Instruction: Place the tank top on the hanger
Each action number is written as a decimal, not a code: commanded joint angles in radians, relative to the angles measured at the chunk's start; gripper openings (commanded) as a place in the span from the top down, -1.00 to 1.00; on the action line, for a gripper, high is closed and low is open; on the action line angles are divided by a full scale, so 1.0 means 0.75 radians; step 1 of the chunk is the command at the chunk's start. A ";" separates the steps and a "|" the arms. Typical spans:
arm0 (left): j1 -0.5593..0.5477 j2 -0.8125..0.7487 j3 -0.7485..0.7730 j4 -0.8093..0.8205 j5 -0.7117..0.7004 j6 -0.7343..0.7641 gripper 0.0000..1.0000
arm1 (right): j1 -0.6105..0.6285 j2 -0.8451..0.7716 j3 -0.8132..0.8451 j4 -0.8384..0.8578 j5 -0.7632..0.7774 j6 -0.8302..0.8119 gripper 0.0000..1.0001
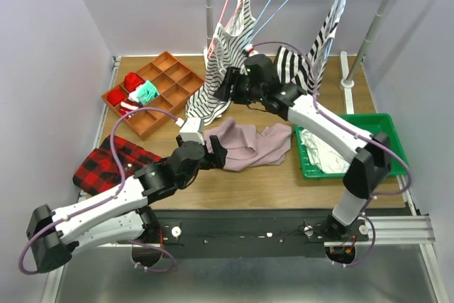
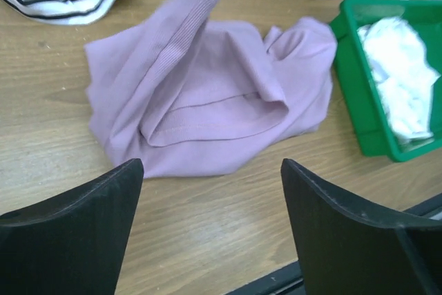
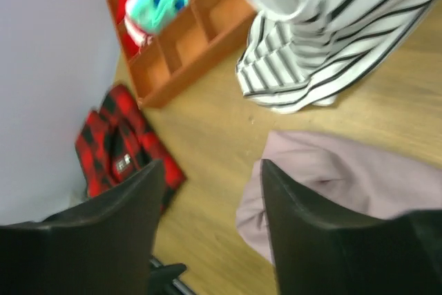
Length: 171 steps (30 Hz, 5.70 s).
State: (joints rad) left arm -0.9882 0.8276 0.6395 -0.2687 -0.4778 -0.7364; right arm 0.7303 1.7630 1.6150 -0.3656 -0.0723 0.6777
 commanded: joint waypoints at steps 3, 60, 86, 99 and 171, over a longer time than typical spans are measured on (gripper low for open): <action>0.005 0.264 -0.047 0.231 0.044 -0.043 -0.73 | -0.004 -0.392 -0.460 0.019 0.381 -0.133 -0.52; 0.461 0.390 -0.049 0.291 0.331 -0.090 -0.37 | 0.223 -0.370 -0.820 -0.024 0.627 -0.022 -0.36; 0.518 0.097 0.010 0.013 -0.034 -0.110 -0.43 | 0.229 0.184 0.336 -0.277 0.391 -0.257 0.99; 0.530 0.050 0.004 0.010 0.017 -0.075 -0.43 | 0.096 -0.389 -0.932 0.109 0.409 -0.063 0.99; 0.330 0.171 1.209 -0.208 -0.161 0.205 1.00 | 0.059 -0.534 0.244 0.175 0.399 -0.558 0.99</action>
State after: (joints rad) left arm -0.7418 0.9703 1.5482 -0.3576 -0.5743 -0.5976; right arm 0.7788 1.4059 1.8320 -0.2375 0.2852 0.2832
